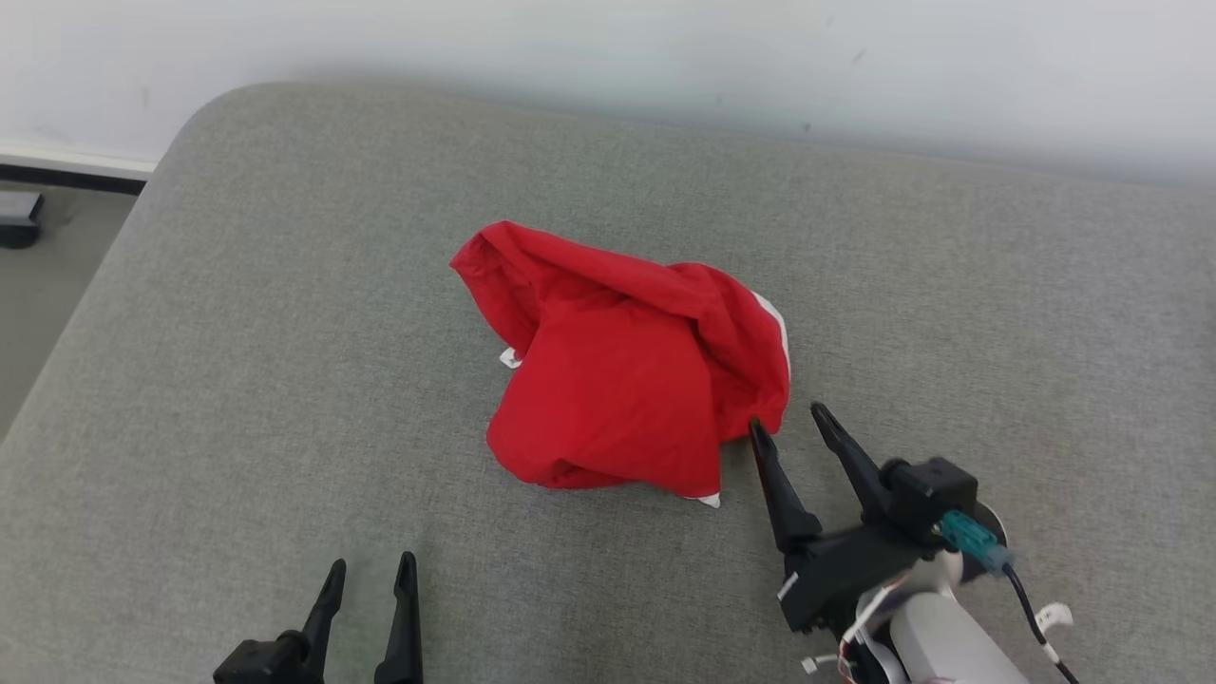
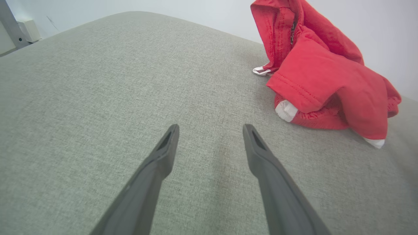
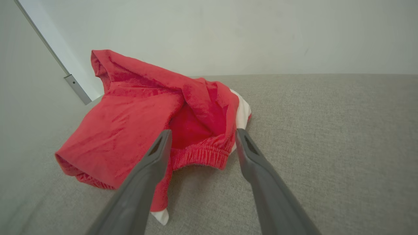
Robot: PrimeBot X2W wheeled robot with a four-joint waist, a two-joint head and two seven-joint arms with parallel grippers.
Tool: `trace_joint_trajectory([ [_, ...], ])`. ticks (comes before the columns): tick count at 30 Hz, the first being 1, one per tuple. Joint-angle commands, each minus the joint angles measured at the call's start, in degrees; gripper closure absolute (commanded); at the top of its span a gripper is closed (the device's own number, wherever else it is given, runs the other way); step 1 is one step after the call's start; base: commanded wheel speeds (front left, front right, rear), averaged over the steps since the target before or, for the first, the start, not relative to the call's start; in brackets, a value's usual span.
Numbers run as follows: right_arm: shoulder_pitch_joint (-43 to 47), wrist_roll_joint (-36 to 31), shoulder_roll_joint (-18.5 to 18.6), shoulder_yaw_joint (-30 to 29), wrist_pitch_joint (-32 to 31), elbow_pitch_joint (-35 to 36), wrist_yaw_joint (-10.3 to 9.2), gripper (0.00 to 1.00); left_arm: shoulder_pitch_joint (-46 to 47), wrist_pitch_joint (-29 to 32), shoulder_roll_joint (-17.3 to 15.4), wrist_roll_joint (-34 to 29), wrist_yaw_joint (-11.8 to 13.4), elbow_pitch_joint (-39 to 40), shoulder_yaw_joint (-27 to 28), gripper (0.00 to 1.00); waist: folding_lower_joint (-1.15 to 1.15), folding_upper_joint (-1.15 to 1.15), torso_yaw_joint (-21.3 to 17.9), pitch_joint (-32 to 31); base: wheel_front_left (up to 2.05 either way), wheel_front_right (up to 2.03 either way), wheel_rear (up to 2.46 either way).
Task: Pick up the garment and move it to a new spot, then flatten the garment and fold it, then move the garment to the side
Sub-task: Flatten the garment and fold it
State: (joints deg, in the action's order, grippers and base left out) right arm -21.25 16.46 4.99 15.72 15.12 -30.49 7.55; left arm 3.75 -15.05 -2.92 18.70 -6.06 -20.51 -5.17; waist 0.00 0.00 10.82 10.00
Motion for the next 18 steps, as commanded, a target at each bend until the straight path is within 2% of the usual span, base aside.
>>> trace_joint_trajectory([
  [1, 1.58, -1.01, -0.21, -1.07, -0.02, -0.39, -0.15, 0.00, -0.26, -0.16, 0.01, -0.49, -0.26, -0.11, 0.01, 0.00, 0.00, 0.00, -0.78, -0.68, 0.00, 0.00, 0.00],
  [6, 3.23, -0.98, -1.01, -3.17, -0.02, -2.29, -0.15, 0.00, -0.20, -0.16, 0.01, -0.39, -0.33, -0.11, -0.53, 0.00, 0.00, 0.00, -0.14, -0.23, 0.00, 0.00, 0.00],
  [18, -0.14, 0.30, -1.89, -5.52, -0.02, -5.22, -0.15, 0.00, 0.48, -0.16, 0.03, 0.29, -0.39, -0.37, -0.95, 0.00, 0.00, 0.00, 3.51, 2.28, 0.00, 0.00, 0.00],
])
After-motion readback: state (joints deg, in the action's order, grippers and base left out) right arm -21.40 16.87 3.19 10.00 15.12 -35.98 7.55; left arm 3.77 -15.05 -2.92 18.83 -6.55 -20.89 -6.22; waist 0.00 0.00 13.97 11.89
